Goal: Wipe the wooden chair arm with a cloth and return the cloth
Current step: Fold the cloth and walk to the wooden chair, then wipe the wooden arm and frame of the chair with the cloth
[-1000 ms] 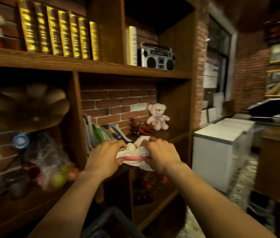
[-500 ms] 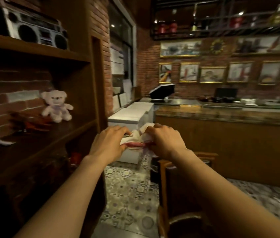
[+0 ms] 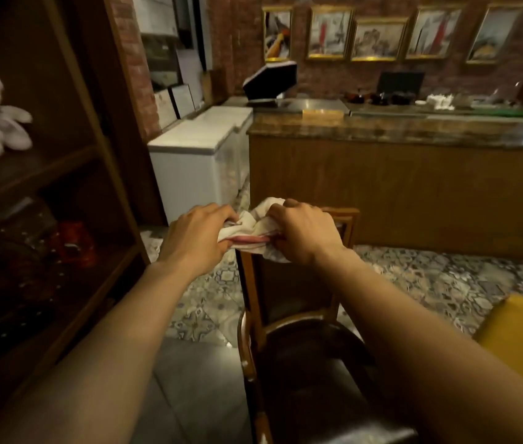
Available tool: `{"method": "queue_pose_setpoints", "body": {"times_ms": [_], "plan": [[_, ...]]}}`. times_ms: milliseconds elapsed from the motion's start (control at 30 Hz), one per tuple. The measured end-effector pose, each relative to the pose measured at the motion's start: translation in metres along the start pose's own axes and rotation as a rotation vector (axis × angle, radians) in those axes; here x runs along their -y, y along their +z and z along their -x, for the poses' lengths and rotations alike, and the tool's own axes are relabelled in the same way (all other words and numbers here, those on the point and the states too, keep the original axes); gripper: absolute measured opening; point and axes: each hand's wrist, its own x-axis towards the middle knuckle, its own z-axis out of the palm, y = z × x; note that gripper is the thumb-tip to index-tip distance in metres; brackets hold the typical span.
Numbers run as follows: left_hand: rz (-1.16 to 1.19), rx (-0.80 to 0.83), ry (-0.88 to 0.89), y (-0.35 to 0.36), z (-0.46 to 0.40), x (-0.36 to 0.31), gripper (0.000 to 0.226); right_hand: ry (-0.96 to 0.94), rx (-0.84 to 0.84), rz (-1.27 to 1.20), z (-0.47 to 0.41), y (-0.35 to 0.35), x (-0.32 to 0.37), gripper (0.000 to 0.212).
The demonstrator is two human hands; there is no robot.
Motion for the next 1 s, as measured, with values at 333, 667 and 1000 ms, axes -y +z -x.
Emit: {"method": "queue_pose_setpoints", "body": {"times_ms": [333,667,1000], "plan": [[0.095,0.235,-0.086,0.143,0.055,0.03,0.045,0.088,0.239,-0.082,0.035,0.151,-0.01,0.052],[0.271,0.491,-0.077,0.277,0.176,0.058,0.044,0.22,0.561,-0.14,0.131,0.29,0.026,0.058],[0.359,0.652,-0.045,0.363,0.268,0.037,0.059,0.242,0.718,-0.254,0.232,0.382,0.052,0.071]]}}
